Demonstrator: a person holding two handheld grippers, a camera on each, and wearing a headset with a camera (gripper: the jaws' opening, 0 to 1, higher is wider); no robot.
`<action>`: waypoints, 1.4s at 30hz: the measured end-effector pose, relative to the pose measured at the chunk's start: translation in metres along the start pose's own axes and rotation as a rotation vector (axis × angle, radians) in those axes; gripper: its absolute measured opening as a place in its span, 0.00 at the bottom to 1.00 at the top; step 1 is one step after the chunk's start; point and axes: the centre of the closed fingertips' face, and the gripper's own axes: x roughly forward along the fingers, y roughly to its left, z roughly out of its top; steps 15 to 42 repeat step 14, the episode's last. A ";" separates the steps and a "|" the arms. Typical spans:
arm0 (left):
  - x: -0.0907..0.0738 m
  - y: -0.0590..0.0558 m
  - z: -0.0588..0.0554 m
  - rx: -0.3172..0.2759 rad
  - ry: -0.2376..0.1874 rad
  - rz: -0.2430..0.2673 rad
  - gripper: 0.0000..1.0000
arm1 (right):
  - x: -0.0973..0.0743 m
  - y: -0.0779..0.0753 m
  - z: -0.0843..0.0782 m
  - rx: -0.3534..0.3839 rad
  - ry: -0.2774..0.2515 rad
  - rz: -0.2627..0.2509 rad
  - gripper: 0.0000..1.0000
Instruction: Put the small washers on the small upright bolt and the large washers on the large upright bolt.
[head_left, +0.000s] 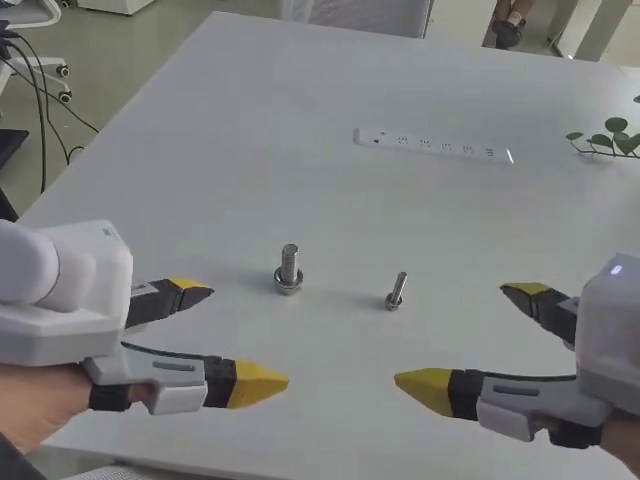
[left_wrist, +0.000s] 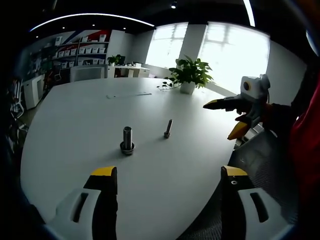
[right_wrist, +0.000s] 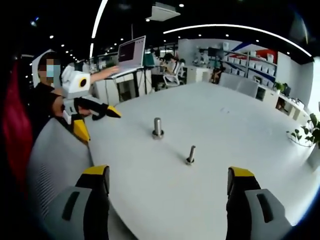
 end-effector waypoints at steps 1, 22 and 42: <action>0.000 0.000 -0.001 -0.001 0.002 0.001 0.86 | 0.000 0.001 0.000 0.002 -0.001 0.000 1.00; 0.000 0.001 -0.002 -0.008 0.002 0.008 0.89 | -0.001 0.003 0.000 0.009 -0.001 0.003 1.00; 0.000 0.001 -0.002 -0.008 0.002 0.008 0.89 | -0.001 0.003 0.000 0.009 -0.001 0.003 1.00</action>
